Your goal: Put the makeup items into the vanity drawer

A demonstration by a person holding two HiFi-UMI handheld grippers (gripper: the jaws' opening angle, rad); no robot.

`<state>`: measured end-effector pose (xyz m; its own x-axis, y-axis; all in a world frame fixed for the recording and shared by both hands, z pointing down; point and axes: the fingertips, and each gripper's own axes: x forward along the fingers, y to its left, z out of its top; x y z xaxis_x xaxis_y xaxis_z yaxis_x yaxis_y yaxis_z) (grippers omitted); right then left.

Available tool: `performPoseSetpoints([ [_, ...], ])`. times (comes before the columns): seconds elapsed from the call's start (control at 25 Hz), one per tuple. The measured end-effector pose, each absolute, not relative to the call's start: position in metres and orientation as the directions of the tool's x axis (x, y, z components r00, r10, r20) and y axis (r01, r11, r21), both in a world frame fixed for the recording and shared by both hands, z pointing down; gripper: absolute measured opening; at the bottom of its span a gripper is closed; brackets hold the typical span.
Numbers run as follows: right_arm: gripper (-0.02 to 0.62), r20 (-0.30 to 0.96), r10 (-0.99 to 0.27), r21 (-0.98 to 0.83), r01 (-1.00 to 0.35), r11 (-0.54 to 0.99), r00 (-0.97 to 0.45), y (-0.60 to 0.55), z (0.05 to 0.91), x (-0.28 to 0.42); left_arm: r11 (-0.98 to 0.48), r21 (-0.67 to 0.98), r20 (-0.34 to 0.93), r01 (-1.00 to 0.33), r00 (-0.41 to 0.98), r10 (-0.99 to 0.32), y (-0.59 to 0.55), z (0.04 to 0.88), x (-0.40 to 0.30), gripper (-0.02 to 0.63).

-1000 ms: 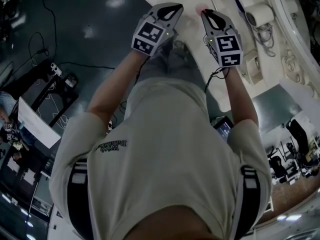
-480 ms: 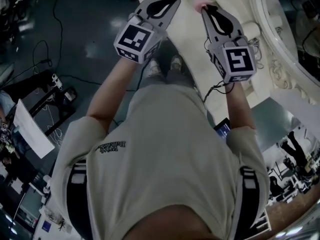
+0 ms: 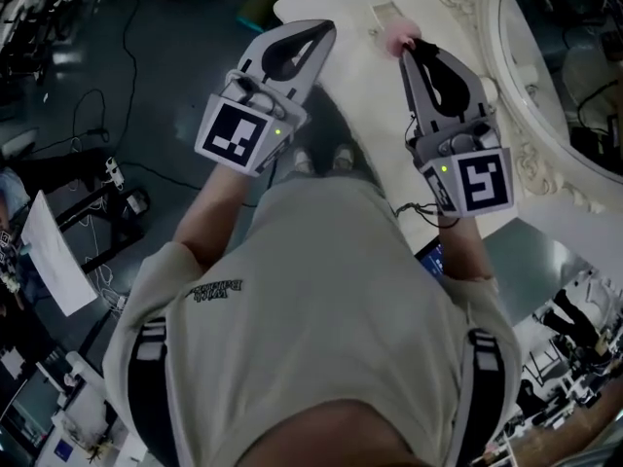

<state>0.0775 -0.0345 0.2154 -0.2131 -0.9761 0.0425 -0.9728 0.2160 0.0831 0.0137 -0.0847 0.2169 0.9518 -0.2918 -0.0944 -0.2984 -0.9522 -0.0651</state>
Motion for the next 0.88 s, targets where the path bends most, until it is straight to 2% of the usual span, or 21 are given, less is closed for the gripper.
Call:
performPoseSetpoints([
  [0.48, 0.035, 0.063, -0.956, 0.018, -0.957, 0.288, -0.286, -0.013, 0.23, 0.048, -0.936, -0.05, -0.092, -0.348, 0.935, -0.343, -0.065, 0.216, -0.02, 0.012],
  [0.88, 0.036, 0.067, -0.964, 0.022, -0.966, 0.259, -0.257, -0.018, 0.232, 0.061, -0.942, -0.04, -0.062, -0.333, 0.942, -0.33, -0.066, 0.223, -0.011, 0.012],
])
